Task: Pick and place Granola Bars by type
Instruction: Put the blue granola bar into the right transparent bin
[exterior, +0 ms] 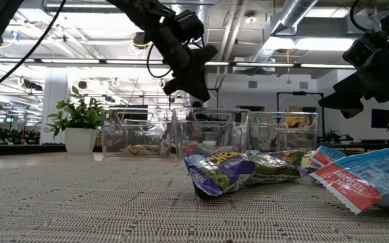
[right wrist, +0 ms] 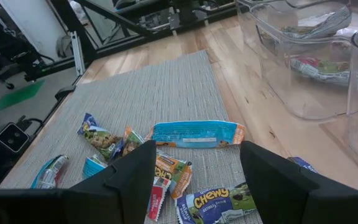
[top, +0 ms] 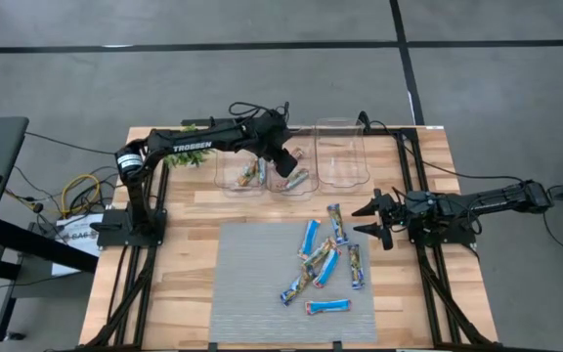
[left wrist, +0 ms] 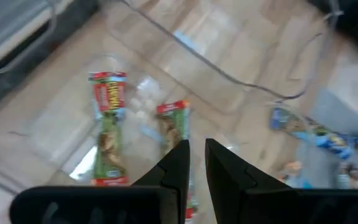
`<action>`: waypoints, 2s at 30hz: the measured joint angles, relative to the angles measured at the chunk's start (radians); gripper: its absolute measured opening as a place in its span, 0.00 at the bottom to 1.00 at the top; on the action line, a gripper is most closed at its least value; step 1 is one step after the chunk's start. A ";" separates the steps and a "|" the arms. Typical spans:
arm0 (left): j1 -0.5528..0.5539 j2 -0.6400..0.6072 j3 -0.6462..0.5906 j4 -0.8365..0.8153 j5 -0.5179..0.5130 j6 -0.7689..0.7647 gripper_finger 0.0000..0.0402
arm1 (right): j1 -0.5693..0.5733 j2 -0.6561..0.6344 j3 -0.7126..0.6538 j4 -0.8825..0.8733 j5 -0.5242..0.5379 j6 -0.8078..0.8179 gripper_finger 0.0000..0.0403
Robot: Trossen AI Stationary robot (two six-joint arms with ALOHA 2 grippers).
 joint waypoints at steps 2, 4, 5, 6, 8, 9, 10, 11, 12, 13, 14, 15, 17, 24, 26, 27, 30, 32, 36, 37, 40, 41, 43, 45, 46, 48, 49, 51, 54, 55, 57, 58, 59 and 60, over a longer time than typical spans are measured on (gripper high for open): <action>-0.009 0.000 0.000 0.021 0.027 -0.028 0.11 | 0.000 0.000 0.000 0.000 0.000 0.000 0.56; -0.022 0.000 0.000 0.048 0.054 -0.064 0.11 | 0.000 0.000 0.000 0.000 0.000 0.000 0.56; -0.031 0.000 0.000 0.067 0.071 -0.079 0.11 | 0.000 0.000 0.000 0.000 0.000 0.000 0.56; -0.040 0.000 0.000 0.089 0.092 -0.094 0.11 | 0.000 0.000 0.000 0.000 0.000 0.000 0.56; -0.059 0.000 0.000 0.133 0.137 -0.127 0.11 | 0.000 0.000 0.000 0.000 0.000 0.000 0.56; -0.071 0.000 0.000 0.157 0.161 -0.146 0.11 | 0.000 0.000 0.000 0.000 0.000 0.000 0.56; -0.084 0.000 0.000 0.181 0.186 -0.167 0.11 | 0.000 0.000 0.000 0.000 0.000 0.000 0.56; -0.097 0.000 0.000 0.207 0.211 -0.188 0.11 | 0.000 0.000 0.000 0.000 0.000 0.000 0.56; -0.112 0.000 0.000 0.233 0.235 -0.207 0.11 | 0.000 0.000 0.000 0.000 0.000 0.000 0.56; -0.127 0.000 0.000 0.259 0.262 -0.226 0.11 | 0.000 0.000 0.000 0.000 0.000 0.000 0.56; -0.142 0.000 0.000 0.284 0.285 -0.244 0.11 | 0.000 0.000 0.000 0.000 0.000 0.000 0.56; -0.160 0.000 0.000 0.307 0.303 -0.264 0.11 | 0.000 0.000 0.000 0.000 0.000 0.000 0.56; -0.198 0.000 0.000 0.352 0.327 -0.304 0.11 | 0.000 0.000 0.000 0.000 0.000 0.000 0.56; -0.350 0.000 0.000 0.449 0.318 -0.443 0.11 | 0.000 0.000 0.000 0.000 0.000 0.000 0.56; -0.397 0.000 0.000 0.458 0.295 -0.486 0.11 | 0.000 0.000 0.000 0.000 0.000 0.000 0.56; -0.420 0.000 0.000 0.459 0.275 -0.509 0.11 | 0.000 0.000 0.000 0.000 0.000 0.000 0.56; -0.493 0.000 0.000 0.458 0.218 -0.572 0.11 | 0.000 0.000 0.000 0.000 0.000 0.000 0.56; -0.540 0.000 0.000 0.458 0.183 -0.601 0.11 | 0.000 0.000 0.000 0.000 0.000 0.000 0.56; -0.632 0.001 0.000 0.453 0.083 -0.654 0.11 | 0.000 0.000 0.000 0.000 0.000 0.000 0.56; -0.653 0.001 0.000 0.451 0.061 -0.666 0.11 | 0.000 0.000 0.000 0.000 0.000 0.000 0.56; -0.708 0.001 0.000 0.449 0.021 -0.696 0.11 | 0.000 0.000 0.000 0.000 0.000 0.000 0.56; -0.723 0.001 0.000 0.449 0.013 -0.707 0.11 | 0.000 0.000 0.000 0.000 0.000 0.000 0.56; -0.747 0.001 0.000 0.449 0.002 -0.715 0.11 | 0.000 0.000 0.000 0.000 0.000 0.000 0.56; -0.763 0.001 0.000 0.449 -0.001 -0.716 0.11 | 0.000 0.000 0.000 0.000 0.000 0.000 0.56; -0.768 0.001 0.000 0.449 -0.002 -0.716 0.11 | 0.000 0.000 0.000 0.000 0.000 0.000 0.56; -0.774 0.001 0.000 0.449 -0.003 -0.720 0.11 | 0.000 0.000 0.000 0.000 0.000 0.000 0.56; -0.775 0.001 0.000 0.449 -0.007 -0.729 0.11 | 0.000 0.000 0.000 0.000 0.000 0.000 0.56; -0.776 0.001 0.000 0.446 -0.021 -0.741 0.11 | 0.000 0.000 0.000 0.000 0.000 0.000 0.56; -0.776 0.001 0.000 0.403 -0.056 -0.742 0.11 | 0.000 0.000 0.000 0.000 0.000 0.000 0.56; -0.776 0.001 0.000 0.364 -0.079 -0.751 0.11 | 0.000 0.000 0.000 0.000 0.000 0.000 0.56; -0.776 0.001 0.000 0.272 -0.132 -0.779 0.11 | 0.000 0.000 0.000 0.000 0.000 0.000 0.56; -0.776 0.002 0.000 0.230 -0.150 -0.784 0.11 | 0.000 0.000 0.000 0.000 0.000 0.000 0.56; -0.775 0.002 0.000 0.190 -0.162 -0.786 0.11 | 0.000 0.000 0.000 0.000 0.000 0.000 0.56; -0.775 0.002 0.000 0.155 -0.174 -0.787 0.11 | 0.000 0.000 0.000 0.000 0.000 0.000 0.56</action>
